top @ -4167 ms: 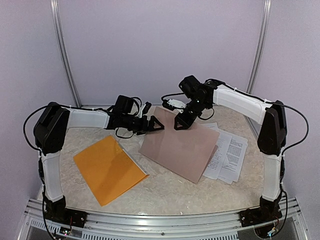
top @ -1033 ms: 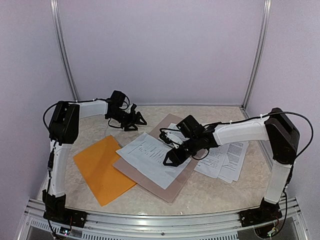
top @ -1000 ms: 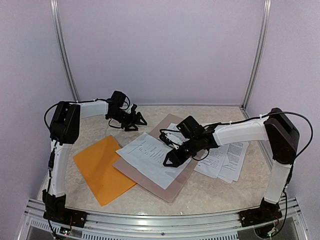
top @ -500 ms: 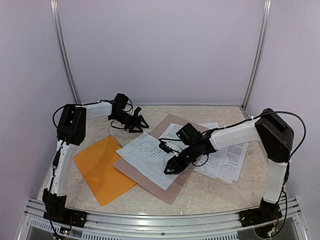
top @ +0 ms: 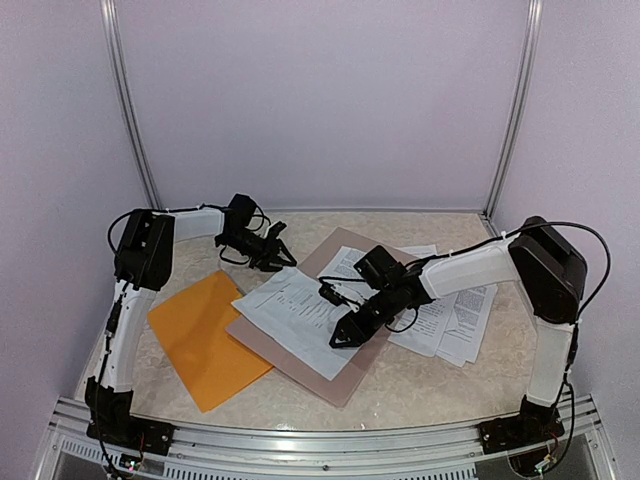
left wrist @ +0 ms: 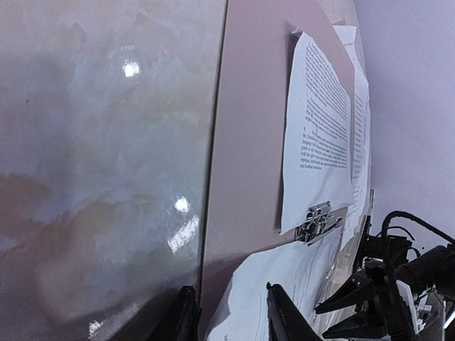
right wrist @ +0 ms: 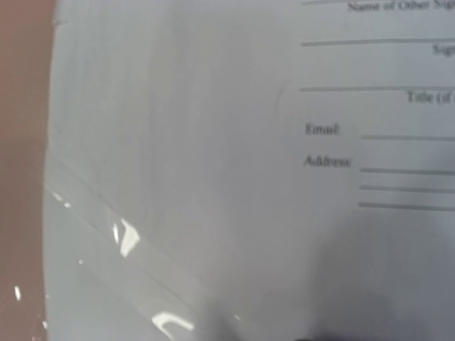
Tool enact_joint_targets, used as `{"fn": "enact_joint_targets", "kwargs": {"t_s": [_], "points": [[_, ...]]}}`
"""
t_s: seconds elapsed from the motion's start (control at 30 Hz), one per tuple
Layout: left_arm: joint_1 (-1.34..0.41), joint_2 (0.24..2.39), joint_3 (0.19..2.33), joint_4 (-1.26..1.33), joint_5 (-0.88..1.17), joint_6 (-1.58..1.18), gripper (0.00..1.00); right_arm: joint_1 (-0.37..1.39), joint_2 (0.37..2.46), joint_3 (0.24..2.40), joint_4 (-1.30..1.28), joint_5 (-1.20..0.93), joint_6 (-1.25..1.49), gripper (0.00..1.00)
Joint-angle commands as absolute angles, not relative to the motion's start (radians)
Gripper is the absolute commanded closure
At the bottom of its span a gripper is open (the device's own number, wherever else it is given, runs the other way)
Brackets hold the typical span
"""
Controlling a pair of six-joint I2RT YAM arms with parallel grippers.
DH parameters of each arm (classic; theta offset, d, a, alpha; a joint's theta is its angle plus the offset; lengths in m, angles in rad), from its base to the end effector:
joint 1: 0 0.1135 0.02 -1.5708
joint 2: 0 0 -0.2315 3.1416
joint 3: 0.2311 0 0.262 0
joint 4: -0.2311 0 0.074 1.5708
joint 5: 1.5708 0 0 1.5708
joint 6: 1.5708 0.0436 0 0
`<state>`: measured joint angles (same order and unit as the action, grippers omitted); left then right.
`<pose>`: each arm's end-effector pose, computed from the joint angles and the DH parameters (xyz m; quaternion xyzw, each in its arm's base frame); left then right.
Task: Put the files into the folder
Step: Adjust the form pockets on the folder.
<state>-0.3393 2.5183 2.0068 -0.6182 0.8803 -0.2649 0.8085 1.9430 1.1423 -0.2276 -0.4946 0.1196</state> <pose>0.4633 -0.1992 0.0841 0.1260 0.8787 -0.4558 0.0653 0.2494 0.2912 0.0916 -0.3772 0.8571 0.3272 0.1268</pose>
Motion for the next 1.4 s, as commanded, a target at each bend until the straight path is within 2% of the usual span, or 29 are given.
{"fn": "enact_joint_targets", "kwargs": {"t_s": [0.0, 0.3, 0.5, 0.6, 1.37], "points": [[-0.334, 2.522, 1.987, -0.647, 0.913, -0.231, 0.71, 0.8, 1.97, 1.132, -0.253, -0.498, 0.106, 0.62], [-0.334, 2.495, 1.981, -0.659, 0.912, -0.218, 0.83, 0.8, 1.958, 1.132, -0.26, -0.487, 0.113, 0.61], [-0.335, 2.472, 1.981, -0.691, 0.887, -0.192, 0.94, 0.8, 1.919, 1.137, -0.26, -0.486, 0.129, 0.4], [-0.335, 2.467, 2.0, -0.737, 0.869, -0.172, 0.99, 0.8, 1.894, 1.138, -0.254, -0.489, 0.141, 0.36], [-0.384, 2.459, 2.11, -0.993, 0.826, 0.026, 1.0, 0.8, 1.819, 1.127, -0.315, -0.413, 0.137, 0.34]]}}
